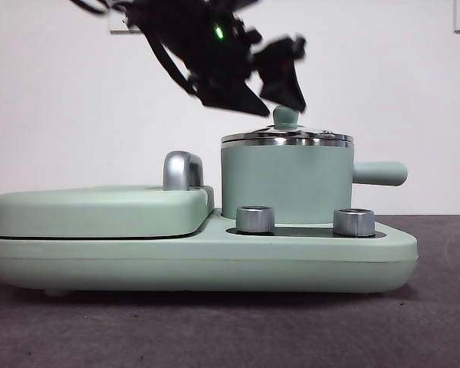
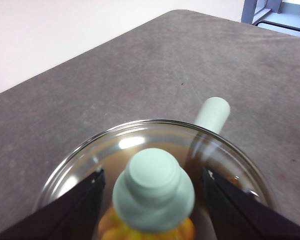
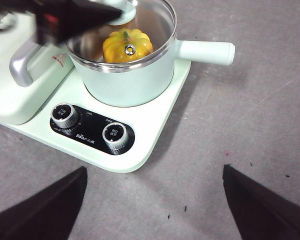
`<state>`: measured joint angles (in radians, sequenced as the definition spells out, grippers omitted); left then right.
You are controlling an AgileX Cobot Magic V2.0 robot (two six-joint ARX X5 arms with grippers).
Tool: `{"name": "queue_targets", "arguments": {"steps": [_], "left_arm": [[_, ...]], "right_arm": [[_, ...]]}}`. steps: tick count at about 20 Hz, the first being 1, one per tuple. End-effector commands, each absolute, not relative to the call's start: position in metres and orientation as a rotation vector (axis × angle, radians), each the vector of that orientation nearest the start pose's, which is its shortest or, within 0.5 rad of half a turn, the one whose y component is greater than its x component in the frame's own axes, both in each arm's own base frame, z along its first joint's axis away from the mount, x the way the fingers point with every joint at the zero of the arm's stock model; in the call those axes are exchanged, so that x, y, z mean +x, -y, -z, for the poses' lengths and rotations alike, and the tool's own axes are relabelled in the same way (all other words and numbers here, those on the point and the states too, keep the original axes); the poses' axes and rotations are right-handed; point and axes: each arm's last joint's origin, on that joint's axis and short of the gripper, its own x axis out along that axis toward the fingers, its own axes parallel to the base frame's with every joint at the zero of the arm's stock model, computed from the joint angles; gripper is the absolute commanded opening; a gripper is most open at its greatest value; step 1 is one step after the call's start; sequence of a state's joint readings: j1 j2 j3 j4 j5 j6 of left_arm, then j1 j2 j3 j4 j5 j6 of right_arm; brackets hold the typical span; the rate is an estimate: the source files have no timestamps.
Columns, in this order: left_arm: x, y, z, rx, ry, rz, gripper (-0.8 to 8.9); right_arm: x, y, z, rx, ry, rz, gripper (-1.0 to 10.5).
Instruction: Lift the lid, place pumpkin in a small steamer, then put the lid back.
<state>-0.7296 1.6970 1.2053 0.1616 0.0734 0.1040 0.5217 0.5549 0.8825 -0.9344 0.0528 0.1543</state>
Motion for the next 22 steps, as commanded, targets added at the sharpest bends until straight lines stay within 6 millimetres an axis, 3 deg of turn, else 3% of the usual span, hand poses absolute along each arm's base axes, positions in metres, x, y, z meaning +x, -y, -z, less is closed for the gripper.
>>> {"name": "queue_targets", "arguments": {"steps": [1, 6, 11, 17, 22], "left_arm": [[0.277, 0.251, -0.296, 0.154, -0.322, 0.800, 3.12], [0.245, 0.211, -0.323, 0.057, -0.568, 0.792, 3.12], [0.212, 0.179, -0.341, 0.057, -0.565, 0.778, 3.11], [0.170, 0.131, -0.330, 0.007, -0.539, 0.663, 3.11], [0.149, 0.105, -0.326, 0.006, -0.559, 0.596, 3.12]], "right_arm": [[0.078, -0.044, -0.325, -0.045, -0.610, -0.420, 4.2], [0.087, -0.049, -0.323, -0.102, -0.628, -0.445, 4.2], [0.113, -0.067, -0.323, -0.130, -0.596, -0.535, 4.2], [0.143, -0.088, -0.321, -0.096, -0.560, -0.622, 4.2], [0.151, -0.092, -0.317, -0.100, -0.577, -0.620, 4.2]]}}
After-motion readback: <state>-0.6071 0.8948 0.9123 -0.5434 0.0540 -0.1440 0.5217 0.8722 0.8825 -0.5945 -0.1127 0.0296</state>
